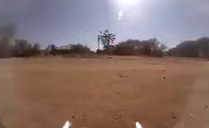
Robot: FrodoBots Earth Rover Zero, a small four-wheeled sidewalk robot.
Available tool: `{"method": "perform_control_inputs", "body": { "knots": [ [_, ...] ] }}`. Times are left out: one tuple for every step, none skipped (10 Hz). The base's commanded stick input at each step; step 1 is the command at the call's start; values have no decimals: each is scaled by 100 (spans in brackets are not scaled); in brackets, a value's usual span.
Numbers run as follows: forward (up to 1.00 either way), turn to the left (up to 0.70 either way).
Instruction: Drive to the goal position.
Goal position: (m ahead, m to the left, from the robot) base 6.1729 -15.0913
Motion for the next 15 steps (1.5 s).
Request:
{"method": "perform_control_inputs", "body": {
  "knots": [
    [70, 27],
    [70, 27],
    [70, 27],
    [70, 27],
    [70, 27],
    [70, 27],
    [70, 27],
    [70, 27],
    [70, 27],
    [70, 27],
    [70, 27],
    [70, 27],
    [70, 27],
    [70, 25],
    [70, 2]
  ]
}}
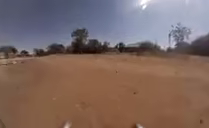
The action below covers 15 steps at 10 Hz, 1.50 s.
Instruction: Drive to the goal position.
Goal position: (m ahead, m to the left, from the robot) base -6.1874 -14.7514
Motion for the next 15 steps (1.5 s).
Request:
{"method": "perform_control_inputs", "body": {
  "knots": [
    [70, -22],
    [70, -27],
    [70, -27],
    [70, -27],
    [70, -27],
    [70, -27],
    [70, -27],
    [70, -27],
    [70, -27],
    [70, -27],
    [70, -27],
    [70, -27],
    [70, -27],
    [70, -27],
    [70, -27]
  ]
}}
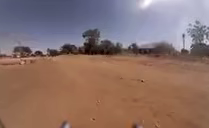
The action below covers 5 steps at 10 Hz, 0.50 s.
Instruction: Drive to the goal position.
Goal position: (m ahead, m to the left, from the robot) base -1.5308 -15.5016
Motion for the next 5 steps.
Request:
{"method": "perform_control_inputs", "body": {
  "knots": [
    [70, -27],
    [70, -27],
    [70, -27],
    [70, -27],
    [70, -27]
  ]
}}
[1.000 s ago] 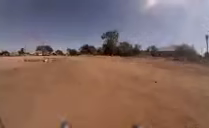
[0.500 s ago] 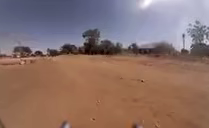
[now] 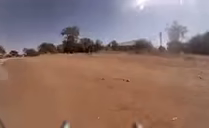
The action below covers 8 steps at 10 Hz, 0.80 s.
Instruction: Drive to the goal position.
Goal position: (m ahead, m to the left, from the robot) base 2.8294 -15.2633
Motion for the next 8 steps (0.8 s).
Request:
{"method": "perform_control_inputs", "body": {
  "knots": [
    [70, -27],
    [70, -27],
    [70, -27],
    [70, -27],
    [70, -27],
    [70, -27],
    [70, -27],
    [70, -27]
  ]
}}
